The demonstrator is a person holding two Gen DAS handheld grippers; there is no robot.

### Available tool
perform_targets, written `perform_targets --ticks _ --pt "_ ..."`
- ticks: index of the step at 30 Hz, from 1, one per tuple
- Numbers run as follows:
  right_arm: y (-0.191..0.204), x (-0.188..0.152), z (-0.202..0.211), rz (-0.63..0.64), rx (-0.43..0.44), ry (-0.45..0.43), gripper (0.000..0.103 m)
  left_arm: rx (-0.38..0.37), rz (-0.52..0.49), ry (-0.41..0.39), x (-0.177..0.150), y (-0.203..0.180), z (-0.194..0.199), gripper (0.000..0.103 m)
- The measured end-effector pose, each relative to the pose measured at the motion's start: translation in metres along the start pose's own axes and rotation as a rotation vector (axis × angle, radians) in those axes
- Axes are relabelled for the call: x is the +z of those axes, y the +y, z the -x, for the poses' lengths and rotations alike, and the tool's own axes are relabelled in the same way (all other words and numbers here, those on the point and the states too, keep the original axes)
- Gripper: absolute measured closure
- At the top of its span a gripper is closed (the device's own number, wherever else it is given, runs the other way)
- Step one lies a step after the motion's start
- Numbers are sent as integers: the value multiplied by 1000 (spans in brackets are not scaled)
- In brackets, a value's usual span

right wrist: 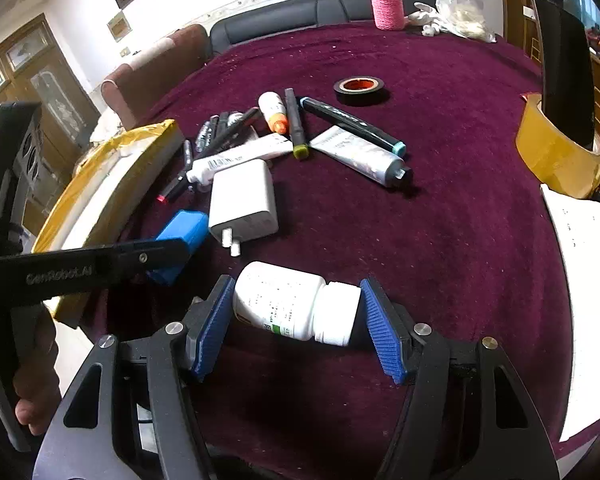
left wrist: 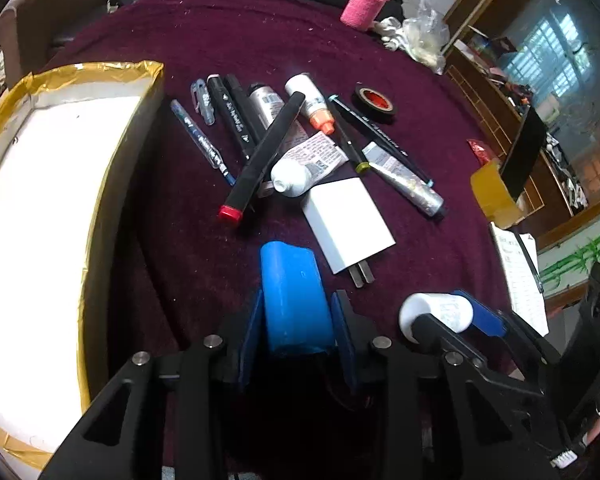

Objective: Organize objects

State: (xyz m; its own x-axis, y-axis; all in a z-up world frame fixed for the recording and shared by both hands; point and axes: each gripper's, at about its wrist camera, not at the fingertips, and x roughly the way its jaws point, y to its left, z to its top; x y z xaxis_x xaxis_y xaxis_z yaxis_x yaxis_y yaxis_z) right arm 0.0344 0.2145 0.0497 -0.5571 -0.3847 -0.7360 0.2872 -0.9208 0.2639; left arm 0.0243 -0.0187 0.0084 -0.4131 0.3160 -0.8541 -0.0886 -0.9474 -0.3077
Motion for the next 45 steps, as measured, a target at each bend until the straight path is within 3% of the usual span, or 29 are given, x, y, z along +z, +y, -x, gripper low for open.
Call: perform_targets --ticks 6,10,18,23,28,34,40,45 --pt "6 -1 -5 20 -13 33 38 22 -29 37 -5 0 -14 69" --pt "6 -2 -4 18 -12 42 38 -2 -23 71 -5 2 -11 70" --pt "5 -4 -9 23 -3 49 38 -4 -14 83 -7 1 -16 69" --pt "3 -4 -9 24 -3 46 38 66 -67 115 -1 -12 -23 64" --pt "1 -6 -8 21 -1 43 38 194 -159 106 -6 -32 -24 69" --pt "-4 -4 -1 5 18 20 38 62 -34 55 -5 -7 4 69" --pt "6 2 0 10 57 14 39 21 29 26 -3 8 35 69" --pt "35 17 9 79 103 -3 39 -3 87 -21 1 32 85 69"
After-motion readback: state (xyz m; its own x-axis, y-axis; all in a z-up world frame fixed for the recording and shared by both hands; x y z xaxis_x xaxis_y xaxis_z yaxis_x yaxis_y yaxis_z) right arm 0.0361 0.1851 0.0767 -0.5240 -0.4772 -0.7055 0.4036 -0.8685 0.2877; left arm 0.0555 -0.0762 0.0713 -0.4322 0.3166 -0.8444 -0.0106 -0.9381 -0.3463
